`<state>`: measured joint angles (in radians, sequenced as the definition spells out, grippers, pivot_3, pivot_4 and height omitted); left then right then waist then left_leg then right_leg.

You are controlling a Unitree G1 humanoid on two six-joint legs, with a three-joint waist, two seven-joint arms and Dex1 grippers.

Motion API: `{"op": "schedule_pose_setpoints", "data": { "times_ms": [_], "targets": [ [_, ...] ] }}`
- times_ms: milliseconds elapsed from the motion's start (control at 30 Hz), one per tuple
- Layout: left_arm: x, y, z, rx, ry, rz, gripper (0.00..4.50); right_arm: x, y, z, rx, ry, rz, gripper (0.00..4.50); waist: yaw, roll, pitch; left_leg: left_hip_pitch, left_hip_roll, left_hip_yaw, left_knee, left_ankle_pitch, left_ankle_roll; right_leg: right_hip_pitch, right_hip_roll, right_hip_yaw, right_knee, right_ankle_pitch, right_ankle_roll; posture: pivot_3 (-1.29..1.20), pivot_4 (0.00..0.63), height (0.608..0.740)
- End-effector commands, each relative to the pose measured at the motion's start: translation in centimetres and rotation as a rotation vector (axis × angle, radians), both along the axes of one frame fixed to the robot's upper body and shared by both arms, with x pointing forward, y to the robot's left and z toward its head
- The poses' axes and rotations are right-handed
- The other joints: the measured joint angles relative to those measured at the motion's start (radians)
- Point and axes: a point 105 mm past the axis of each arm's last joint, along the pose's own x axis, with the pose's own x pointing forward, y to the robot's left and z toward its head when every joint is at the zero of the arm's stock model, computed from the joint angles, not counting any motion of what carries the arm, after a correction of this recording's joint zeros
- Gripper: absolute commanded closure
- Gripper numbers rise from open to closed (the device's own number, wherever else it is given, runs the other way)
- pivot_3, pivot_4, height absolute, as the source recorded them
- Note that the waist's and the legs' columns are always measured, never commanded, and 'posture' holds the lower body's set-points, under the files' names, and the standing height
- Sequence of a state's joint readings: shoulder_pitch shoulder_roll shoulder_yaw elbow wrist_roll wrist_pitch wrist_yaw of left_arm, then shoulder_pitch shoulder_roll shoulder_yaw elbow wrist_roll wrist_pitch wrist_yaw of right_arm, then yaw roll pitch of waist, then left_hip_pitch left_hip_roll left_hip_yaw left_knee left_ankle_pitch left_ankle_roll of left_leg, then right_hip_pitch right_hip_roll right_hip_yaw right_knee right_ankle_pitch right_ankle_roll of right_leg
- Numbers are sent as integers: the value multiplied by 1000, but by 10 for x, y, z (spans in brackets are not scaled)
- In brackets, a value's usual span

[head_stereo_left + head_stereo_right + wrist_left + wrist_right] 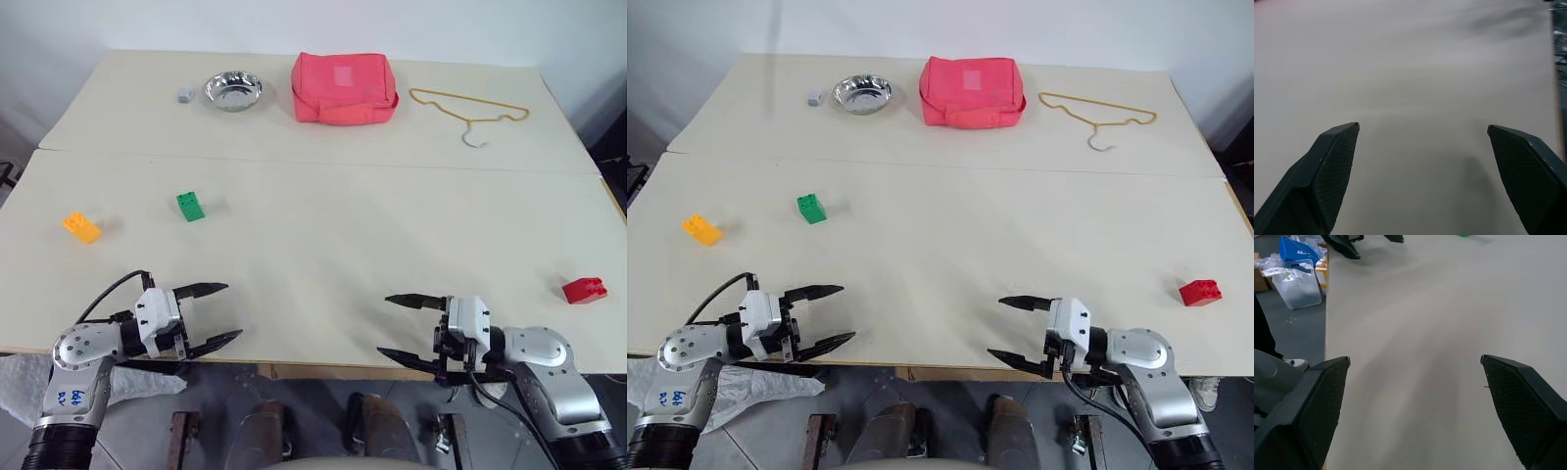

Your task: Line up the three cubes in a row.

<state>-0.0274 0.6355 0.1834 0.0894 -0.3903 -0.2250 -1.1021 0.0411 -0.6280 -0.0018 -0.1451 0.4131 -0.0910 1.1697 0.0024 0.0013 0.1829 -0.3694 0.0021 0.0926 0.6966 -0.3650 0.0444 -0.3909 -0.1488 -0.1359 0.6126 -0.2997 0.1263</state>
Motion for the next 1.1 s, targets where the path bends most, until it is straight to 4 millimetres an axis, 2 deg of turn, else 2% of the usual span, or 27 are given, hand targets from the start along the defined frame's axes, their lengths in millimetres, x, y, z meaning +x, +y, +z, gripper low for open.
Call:
{"op": "schedule_pose_setpoints", "data": {
  "times_ms": [33, 200, 333, 400, 467, 567, 667, 733, 767, 833, 933, 1000, 1100],
  "targets": [
    [3, 0, 12, -27, -43, 29, 32, -1, -3, 12, 24, -55, -11, 0, -2, 0, 0, 0, 0, 0, 0, 0, 0, 0, 0, 0, 0, 0, 0, 0, 150, 740],
    [5, -8, 18, -110, 61, 44, 32, 4, -17, 33, 128, -97, -188, 0, -1, 0, 0, 0, 0, 0, 0, 0, 0, 0, 0, 0, 0, 0, 0, 0, 150, 740],
    [11, -20, 26, -196, 121, 46, 32, 0, -44, 47, 176, -131, -395, 0, 8, 0, 0, 0, 0, -1, 0, 0, 0, 1, 0, 1, 0, 0, 0, 0, 150, 740],
    [9, -32, 25, -154, 114, -25, 32, -5, -59, 52, 171, -149, -477, 0, 12, 0, 0, 0, 0, 0, 0, 0, 0, 1, 0, 2, 0, 0, 0, 0, 150, 740],
    [9, -61, 30, -122, 62, -178, 32, -18, -88, 58, 131, -196, -623, 0, 30, 2, 0, 0, -1, 0, 0, 0, 0, 0, 0, 1, 0, 0, 0, 0, 150, 740],
    [6, -91, 35, -94, 6, -337, 32, -38, -120, 64, 74, -238, -777, 0, 39, 2, 0, 0, -3, 1, 0, 0, 0, 1, 0, 2, -1, 1, 2, 0, 150, 740],
    [0, -124, 36, -99, 1, -516, 32, -78, -178, 65, 47, -270, -1093, 0, 43, 2, -1, 0, -3, 2, -1, 0, 0, 0, 1, 2, -2, 1, 2, 0, 150, 740],
    [-1, -138, 35, -112, 28, -578, 32, -102, -202, 61, 84, -260, -1246, 0, 45, 3, -1, 1, -3, 3, -3, 0, 0, 0, 2, 3, -2, 1, 2, 0, 150, 740],
    [-1, -147, 32, -111, 46, -604, 32, -115, -214, 45, 59, -197, -1308, 0, 44, 3, -2, 1, -2, 3, -3, 0, 0, 0, 2, 3, -2, 1, 2, 0, 150, 740],
    [-3, -157, 27, -100, 62, -636, 32, -127, -224, 25, 24, -116, -1358, 0, 34, 3, -2, 2, -2, 4, -3, 0, 1, 1, 3, 4, -3, 1, 2, 0, 150, 740],
    [-4, -160, 25, -94, 75, -652, 32, -124, -232, 23, 42, -118, -1396, 0, 1, 5, -3, 3, -1, 6, -3, 0, 1, 0, 3, 8, -1, 1, 2, 0, 150, 740],
    [-2, -157, 27, -109, 72, -630, 32, -105, -245, 29, 67, -112, -1425, 0, -11, 6, -3, 5, 0, 7, -4, 0, 1, 0, 2, 9, -1, 1, 1, 0, 150, 740],
    [0, -155, 29, -120, 66, -609, 32, -89, -255, 30, 47, -66, -1445, 0, -16, 9, -5, 10, -1, 10, -4, 0, 1, 1, 1, 13, -1, 1, 1, 0, 150, 740]
  ]
}}
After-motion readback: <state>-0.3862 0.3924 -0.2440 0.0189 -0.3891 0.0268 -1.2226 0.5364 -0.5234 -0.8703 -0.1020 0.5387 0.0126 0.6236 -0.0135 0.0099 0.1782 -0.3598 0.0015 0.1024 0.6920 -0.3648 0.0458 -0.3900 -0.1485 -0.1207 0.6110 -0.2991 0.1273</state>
